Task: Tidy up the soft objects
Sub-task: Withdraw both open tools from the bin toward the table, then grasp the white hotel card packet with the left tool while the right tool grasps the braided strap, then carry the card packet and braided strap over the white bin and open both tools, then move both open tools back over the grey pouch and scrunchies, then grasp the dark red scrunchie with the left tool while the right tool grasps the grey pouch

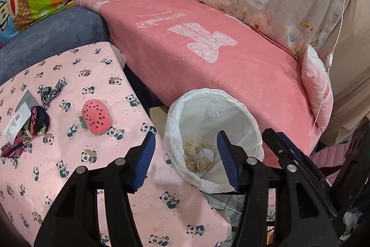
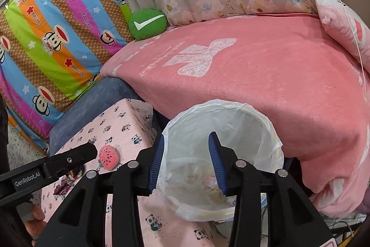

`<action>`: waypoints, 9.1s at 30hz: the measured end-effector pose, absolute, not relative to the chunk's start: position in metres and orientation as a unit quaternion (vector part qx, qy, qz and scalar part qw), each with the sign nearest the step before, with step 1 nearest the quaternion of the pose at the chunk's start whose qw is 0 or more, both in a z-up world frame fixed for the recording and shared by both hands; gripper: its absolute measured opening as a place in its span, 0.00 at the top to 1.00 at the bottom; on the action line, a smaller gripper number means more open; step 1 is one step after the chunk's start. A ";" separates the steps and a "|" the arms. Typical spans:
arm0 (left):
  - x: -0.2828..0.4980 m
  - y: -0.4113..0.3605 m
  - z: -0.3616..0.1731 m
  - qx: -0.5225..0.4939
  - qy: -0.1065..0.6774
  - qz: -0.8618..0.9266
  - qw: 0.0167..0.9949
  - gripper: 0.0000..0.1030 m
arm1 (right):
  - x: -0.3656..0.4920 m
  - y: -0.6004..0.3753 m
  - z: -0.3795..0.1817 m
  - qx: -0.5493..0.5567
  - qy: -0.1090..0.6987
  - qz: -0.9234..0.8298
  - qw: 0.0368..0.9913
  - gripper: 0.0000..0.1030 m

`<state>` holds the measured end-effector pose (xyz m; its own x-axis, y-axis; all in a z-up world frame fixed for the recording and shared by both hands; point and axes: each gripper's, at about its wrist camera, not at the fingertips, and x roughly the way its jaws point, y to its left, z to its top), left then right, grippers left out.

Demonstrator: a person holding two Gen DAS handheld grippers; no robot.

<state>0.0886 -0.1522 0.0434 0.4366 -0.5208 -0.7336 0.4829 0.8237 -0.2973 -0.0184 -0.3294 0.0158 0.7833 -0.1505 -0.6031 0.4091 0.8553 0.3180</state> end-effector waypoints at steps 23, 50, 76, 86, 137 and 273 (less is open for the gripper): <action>0.100 -0.069 0.040 -0.065 0.436 -0.233 0.867 0.47 | 0.006 -0.263 0.027 0.173 0.310 -0.103 0.929 0.56; 0.130 0.065 0.003 -0.059 0.431 -0.118 0.892 0.31 | 0.058 -0.152 0.013 0.114 0.361 -0.014 0.926 0.56; 0.235 0.141 -0.083 0.001 0.481 -0.129 0.867 0.37 | 0.181 -0.047 -0.051 0.110 0.435 0.060 0.892 0.51; 0.225 0.149 -0.079 -0.033 0.477 -0.146 0.866 0.74 | 0.221 -0.013 -0.079 0.120 0.460 0.085 0.876 0.56; 0.109 -0.045 0.041 -0.042 0.422 -0.281 0.861 0.93 | 0.045 -0.233 0.072 0.184 0.266 -0.061 0.944 0.98; 0.257 0.145 -0.108 -0.147 0.498 -0.128 0.845 0.29 | 0.228 -0.030 -0.111 0.140 0.467 0.174 0.856 0.88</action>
